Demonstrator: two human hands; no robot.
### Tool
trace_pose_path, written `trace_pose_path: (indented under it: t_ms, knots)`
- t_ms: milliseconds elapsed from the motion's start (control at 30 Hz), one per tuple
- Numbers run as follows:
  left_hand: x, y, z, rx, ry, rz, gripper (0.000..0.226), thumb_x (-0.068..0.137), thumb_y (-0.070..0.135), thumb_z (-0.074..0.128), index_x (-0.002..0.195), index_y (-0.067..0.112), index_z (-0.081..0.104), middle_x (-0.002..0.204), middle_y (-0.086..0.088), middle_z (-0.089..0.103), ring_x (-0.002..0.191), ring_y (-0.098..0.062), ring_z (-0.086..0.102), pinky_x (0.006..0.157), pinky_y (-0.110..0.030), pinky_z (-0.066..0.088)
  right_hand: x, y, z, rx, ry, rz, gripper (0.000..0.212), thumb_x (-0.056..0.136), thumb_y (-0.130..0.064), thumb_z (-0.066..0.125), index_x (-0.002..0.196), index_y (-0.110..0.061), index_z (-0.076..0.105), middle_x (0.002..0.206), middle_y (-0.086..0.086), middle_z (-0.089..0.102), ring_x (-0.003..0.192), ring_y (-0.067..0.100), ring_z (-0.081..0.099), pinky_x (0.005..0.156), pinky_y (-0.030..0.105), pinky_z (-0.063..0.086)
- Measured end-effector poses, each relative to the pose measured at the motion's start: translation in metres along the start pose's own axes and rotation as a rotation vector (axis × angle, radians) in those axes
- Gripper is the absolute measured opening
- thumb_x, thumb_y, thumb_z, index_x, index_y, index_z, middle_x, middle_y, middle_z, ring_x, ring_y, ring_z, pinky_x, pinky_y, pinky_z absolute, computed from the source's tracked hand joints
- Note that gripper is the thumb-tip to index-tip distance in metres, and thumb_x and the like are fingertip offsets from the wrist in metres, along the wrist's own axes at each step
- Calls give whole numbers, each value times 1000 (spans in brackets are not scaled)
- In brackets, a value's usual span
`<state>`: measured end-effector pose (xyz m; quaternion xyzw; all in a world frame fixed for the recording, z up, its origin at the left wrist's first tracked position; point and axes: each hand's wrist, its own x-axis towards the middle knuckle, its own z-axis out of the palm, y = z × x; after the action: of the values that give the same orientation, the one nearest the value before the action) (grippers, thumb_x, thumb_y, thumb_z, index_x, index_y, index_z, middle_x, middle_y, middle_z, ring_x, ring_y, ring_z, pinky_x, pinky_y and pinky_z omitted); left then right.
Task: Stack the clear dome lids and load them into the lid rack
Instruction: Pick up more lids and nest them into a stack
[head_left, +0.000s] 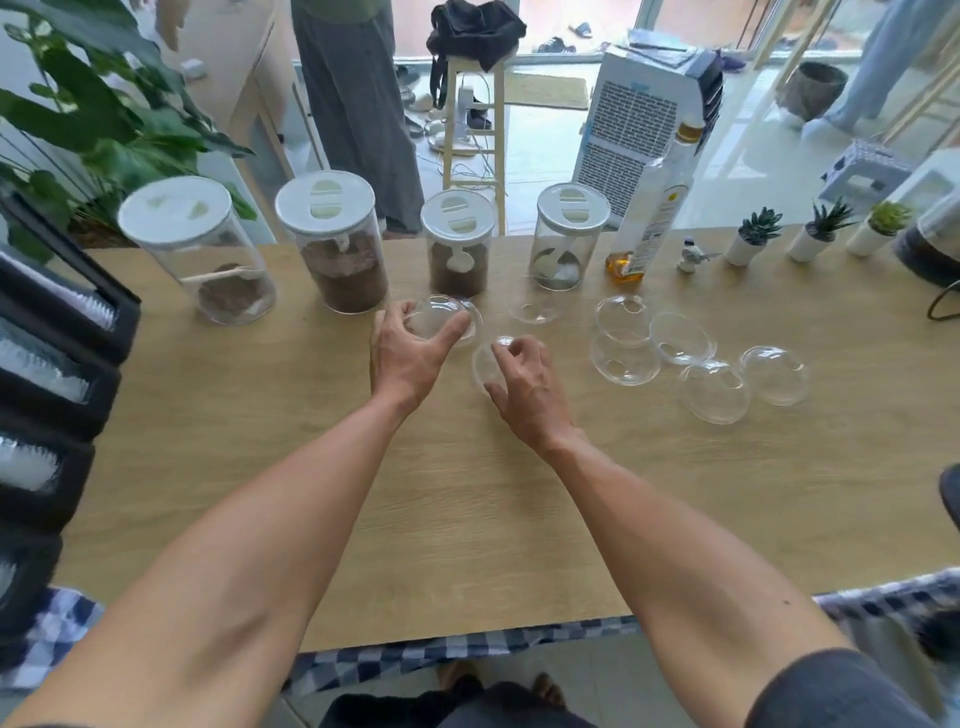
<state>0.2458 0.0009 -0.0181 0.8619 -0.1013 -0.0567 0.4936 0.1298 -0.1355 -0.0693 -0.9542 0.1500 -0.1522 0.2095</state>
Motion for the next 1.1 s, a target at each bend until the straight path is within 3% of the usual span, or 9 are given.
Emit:
trace_pose_path:
  t_ms: [200,367,567,667,800,900,967,1033,1100]
  knots:
    - [-9,10,28,-45,-133,76,87,70,79,71,133,22,55,132,5,61,123,-15,57,106,-40,48,-17,11,-5,136,76,101,70,82,-21,84,141,-2,51,143,22,43,132,39,48,108,42,47]
    - [-29,7,50,18,-274,105,91,76,69,74,147,20,45,146,-3,55,136,-20,49,112,-40,43,-35,36,-29,-108,195,140,57,89,-21,69,139,-1,51,141,22,51,130,40,52,106,52,48]
    - [-46,0,71,122,-321,66,92,77,64,75,151,24,39,151,-5,50,141,-24,44,115,-43,38,-40,71,-43,-313,119,222,64,93,-11,65,153,-3,44,156,20,48,144,37,46,118,51,37]
    - [-52,-2,77,148,-321,41,90,78,61,76,150,23,39,150,-5,50,141,-25,44,115,-43,38,-41,83,-42,-363,95,205,60,90,0,60,149,-4,49,145,15,60,137,34,53,119,50,34]
    - [-58,-4,81,168,-302,22,88,80,60,76,151,24,38,149,-3,52,138,-25,46,113,-42,39,-43,86,-46,-364,128,172,45,82,9,57,122,-9,66,107,10,75,104,35,66,99,46,39]
    - [-60,-2,84,181,-277,17,89,80,60,76,151,24,38,150,-3,52,138,-27,46,113,-42,39,-35,79,-48,-154,254,204,39,86,4,63,122,-11,67,99,7,74,96,31,67,91,45,43]
    - [-60,-1,84,160,-281,-2,95,78,64,76,154,26,34,154,-3,48,141,-27,44,115,-42,38,-22,64,-58,163,361,275,31,97,-3,57,125,-10,67,110,7,74,101,24,65,93,37,48]
    - [-61,-2,83,101,-287,-31,98,79,65,73,158,26,30,158,-3,44,145,-25,41,117,-42,36,-4,47,-74,500,409,414,28,103,-6,52,125,-9,69,114,3,72,102,14,63,93,18,49]
    - [-60,-2,81,29,-292,-74,93,84,62,68,159,26,28,160,-3,42,145,-22,41,117,-41,36,14,36,-84,779,401,572,23,105,-10,53,120,-14,70,107,-5,70,100,10,65,93,21,55]
